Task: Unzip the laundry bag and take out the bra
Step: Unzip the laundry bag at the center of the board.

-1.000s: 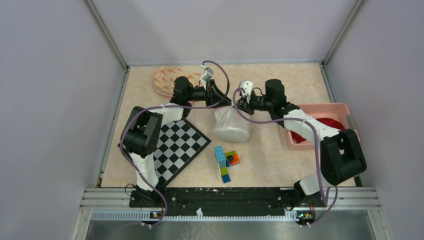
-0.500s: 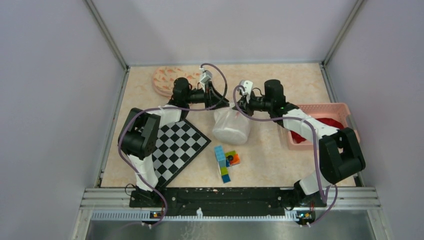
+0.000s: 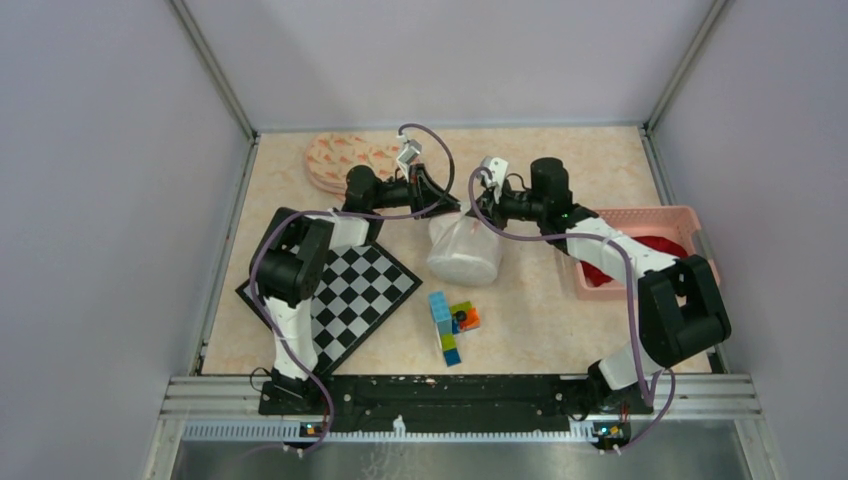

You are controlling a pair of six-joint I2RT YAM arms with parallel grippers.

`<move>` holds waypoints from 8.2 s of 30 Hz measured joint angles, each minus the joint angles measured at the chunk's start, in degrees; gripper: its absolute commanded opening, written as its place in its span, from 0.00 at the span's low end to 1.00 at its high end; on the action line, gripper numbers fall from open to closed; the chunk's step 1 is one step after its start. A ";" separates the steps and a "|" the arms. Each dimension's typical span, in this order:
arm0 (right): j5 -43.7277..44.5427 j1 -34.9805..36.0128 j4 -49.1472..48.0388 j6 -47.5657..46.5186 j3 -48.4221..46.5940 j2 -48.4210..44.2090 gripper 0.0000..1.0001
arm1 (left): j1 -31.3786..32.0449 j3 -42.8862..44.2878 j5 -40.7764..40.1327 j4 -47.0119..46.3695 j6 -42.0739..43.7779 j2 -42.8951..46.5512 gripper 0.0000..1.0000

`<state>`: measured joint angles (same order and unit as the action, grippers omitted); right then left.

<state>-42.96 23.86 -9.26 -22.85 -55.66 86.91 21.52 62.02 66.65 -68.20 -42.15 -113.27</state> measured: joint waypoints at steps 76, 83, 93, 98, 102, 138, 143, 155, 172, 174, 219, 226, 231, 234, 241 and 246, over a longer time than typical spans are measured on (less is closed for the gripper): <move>3.93 1.60 -1.88 4.83 0.50 1.14 0.00 | 0.52 -0.92 -3.06 -9.55 -11.54 -3.52 0.17; 3.65 1.64 -0.68 2.27 0.48 1.14 0.00 | 0.68 -0.92 -2.12 -9.73 -10.80 -3.63 0.04; 1.68 1.77 7.50 -0.63 -0.11 0.04 0.53 | 1.57 -1.29 -0.76 -1.60 -0.24 -1.44 0.00; 1.27 0.35 13.27 2.56 -1.88 -3.72 0.60 | 1.57 -1.62 -1.46 7.85 12.66 3.58 0.00; 1.31 -1.16 15.23 8.90 -4.44 -6.01 0.55 | 0.66 -1.49 -1.66 10.86 18.36 4.79 0.00; -3.98 -6.29 0.90 56.96 -4.63 0.00 0.29 | -0.26 0.98 -1.07 16.90 28.33 7.32 0.00; -4.72 -6.43 0.33 57.35 -4.63 0.39 0.29 | -0.09 0.98 -0.52 16.87 28.33 7.32 0.00; -4.90 -6.43 0.07 57.46 -4.63 1.01 0.28 | 0.24 0.98 0.00 17.20 28.89 7.32 0.00; -4.66 -7.02 0.96 56.43 -4.83 1.88 0.00 | 1.05 2.38 -0.17 20.37 31.69 7.32 0.00; -4.07 -7.02 1.99 56.08 -5.20 1.88 0.00 | 1.07 2.38 -0.35 20.72 31.82 7.32 0.00; -4.98 -8.63 6.05 48.81 -5.49 -1.38 0.26 | 0.55 3.23 0.63 21.97 31.63 7.21 0.00; -4.98 -8.57 6.80 48.87 -5.49 -1.25 0.30 | 0.55 3.54 1.29 21.81 30.77 6.86 0.00; -5.16 -8.41 6.60 49.07 -5.49 -0.81 0.28 | 0.55 3.54 1.46 21.59 30.16 6.86 0.00; -5.16 -7.82 6.21 49.31 -5.49 -0.48 0.27 | 0.55 3.54 1.44 21.59 30.12 6.86 0.00; -5.20 -7.39 5.27 49.94 -5.51 -0.11 0.27 | 0.55 3.54 1.42 21.62 30.14 6.86 0.00; -5.25 -6.93 4.55 50.47 -5.53 0.52 0.25 | 0.55 3.54 1.36 21.75 30.16 6.86 0.00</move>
<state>-48.21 16.93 -4.71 27.62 -61.19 87.44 22.06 65.56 68.01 -46.46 -11.99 -106.41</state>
